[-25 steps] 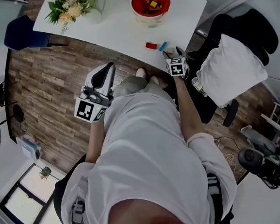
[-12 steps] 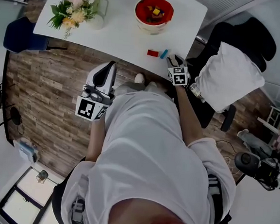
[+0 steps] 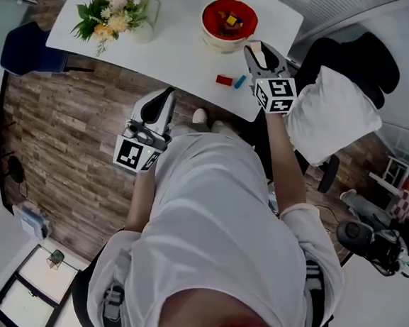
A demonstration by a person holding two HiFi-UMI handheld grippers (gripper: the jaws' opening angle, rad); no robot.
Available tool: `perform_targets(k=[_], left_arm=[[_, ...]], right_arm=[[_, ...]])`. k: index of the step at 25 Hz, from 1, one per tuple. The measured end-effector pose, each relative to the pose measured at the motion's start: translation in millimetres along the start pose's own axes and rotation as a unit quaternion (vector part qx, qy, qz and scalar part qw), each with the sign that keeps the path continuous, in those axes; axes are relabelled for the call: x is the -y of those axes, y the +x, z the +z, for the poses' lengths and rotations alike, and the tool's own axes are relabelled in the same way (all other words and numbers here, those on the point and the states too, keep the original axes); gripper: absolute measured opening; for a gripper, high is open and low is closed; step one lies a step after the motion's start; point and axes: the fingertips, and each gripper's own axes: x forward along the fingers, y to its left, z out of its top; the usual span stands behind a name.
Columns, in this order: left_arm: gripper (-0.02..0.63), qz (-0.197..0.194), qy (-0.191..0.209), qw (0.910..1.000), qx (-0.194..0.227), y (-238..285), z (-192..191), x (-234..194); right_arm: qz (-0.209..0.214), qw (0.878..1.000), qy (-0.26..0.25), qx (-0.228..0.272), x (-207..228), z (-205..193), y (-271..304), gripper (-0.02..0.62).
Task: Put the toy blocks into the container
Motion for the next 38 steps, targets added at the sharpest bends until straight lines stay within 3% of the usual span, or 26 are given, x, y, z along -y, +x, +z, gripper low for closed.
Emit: perform_targets(k=[4,9,13,14,16,19,25,29,33,38], left_arm=[[-0.002,0.000,-0.004,1.0000,0.002,-5,-1,-3],[-0.002,0.010,-0.005,0.9999,-0.009,-15,-7,-7],[-0.002,0.012,-0.010,0.9997,-0.017,-18,-13,-10],[-0.002,0.009,-0.011,0.9997,-0.019,-18,-14,-9],[-0.002,0.003,-0.011,0.9997,-0.022,-15,-16,-7],[-0.002,-0.006,-0.012,0.9996,-0.023,-9,-17,-3],[-0.002,-0.032,0.009,0.9992,-0.023,8,-24,2],[-0.002,-0.073,0.034,0.9966,-0.018,29,-42,8],[-0.002,-0.108,0.038,0.9927,-0.039,52,-73,12],[0.000,-0.132,0.024,0.9873,-0.086,81,-133,8]], right_arm=[[0.005,0.999,-0.044,-0.025,12,25,56,0.160],[0.023,0.987,-0.067,-0.147,21,-8,112,0.158],[0.023,0.981,-0.060,-0.183,20,-21,120,0.167],[0.020,0.981,-0.057,-0.182,20,-21,120,0.175],[0.018,0.983,-0.047,-0.174,21,-19,118,0.268],[0.020,0.988,-0.035,-0.148,22,-7,109,0.276],[0.016,0.997,-0.005,-0.078,13,12,55,0.235],[-0.005,0.998,0.034,-0.051,12,5,-3,0.192],[-0.020,0.995,0.085,-0.037,9,-9,-58,0.177],[-0.039,0.993,0.109,-0.033,4,-20,-110,0.163]])
